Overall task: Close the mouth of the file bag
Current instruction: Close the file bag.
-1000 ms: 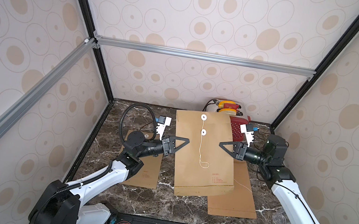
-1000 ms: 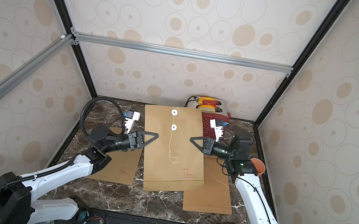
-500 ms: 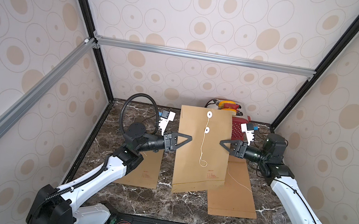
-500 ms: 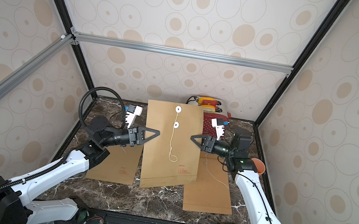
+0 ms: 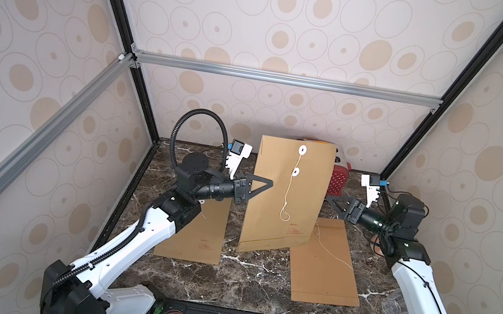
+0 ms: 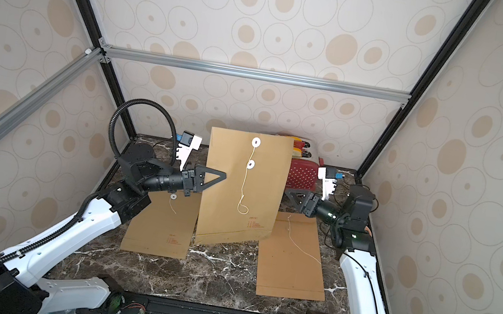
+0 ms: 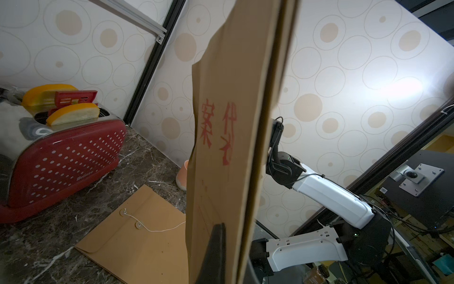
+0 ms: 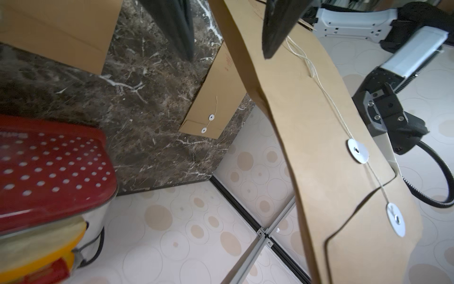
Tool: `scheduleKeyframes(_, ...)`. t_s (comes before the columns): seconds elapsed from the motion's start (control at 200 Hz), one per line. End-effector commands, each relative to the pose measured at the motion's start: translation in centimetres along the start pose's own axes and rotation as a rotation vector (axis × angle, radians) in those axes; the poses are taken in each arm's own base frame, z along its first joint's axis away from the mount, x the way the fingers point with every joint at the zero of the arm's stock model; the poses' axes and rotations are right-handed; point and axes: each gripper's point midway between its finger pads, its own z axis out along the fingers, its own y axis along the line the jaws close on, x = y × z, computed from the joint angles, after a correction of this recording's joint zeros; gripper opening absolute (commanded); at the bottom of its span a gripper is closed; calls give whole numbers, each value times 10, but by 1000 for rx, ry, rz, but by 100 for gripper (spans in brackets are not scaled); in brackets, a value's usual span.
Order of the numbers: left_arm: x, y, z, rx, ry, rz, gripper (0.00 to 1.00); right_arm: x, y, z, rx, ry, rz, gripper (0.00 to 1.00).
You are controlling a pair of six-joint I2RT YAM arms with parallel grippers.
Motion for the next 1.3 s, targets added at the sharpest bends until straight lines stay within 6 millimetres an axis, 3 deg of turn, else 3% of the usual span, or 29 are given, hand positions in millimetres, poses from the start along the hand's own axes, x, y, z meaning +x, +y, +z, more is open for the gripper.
scheduleKeyframes(0.0, -1, 8, -9, -93, -5, 175, 0, -14, 14, -21, 91, -162, -260, 48)
scheduleKeyframes(0.105, 0, 15, -22, -174, -51, 245, 0, -14, 35, -36, 157, -282, -498, 48)
scheduleKeyframes(0.195, 1, 8, -26, -154, -63, 268, 0, -7, 48, -31, 138, -256, -568, 48)
scheduleKeyframes(0.28, 9, 3, -27, -120, -41, 286, 0, 0, 54, -15, 100, -181, -575, 48)
scheduleKeyframes(0.386, 15, -4, -29, -91, -27, 306, 0, 24, 69, 18, 38, -56, -659, 47)
scheduleKeyframes(0.576, 19, 11, -32, -168, 3, 308, 0, 55, 79, 61, 43, 60, -790, 47)
scheduleKeyframes(0.696, 25, 17, -26, -170, 38, 271, 0, 60, 74, 73, 74, 81, -805, 46)
scheduleKeyframes(0.851, 28, 21, -23, -163, 54, 250, 0, 60, 70, 75, 86, 51, -798, 46)
scheduleKeyframes(1.082, 29, 25, -19, -147, 61, 205, 0, 73, 47, 85, 145, 107, -799, 45)
scheduleKeyframes(1.297, 27, 29, -17, -121, 69, 167, 0, 86, 41, 94, 136, 147, -816, 46)
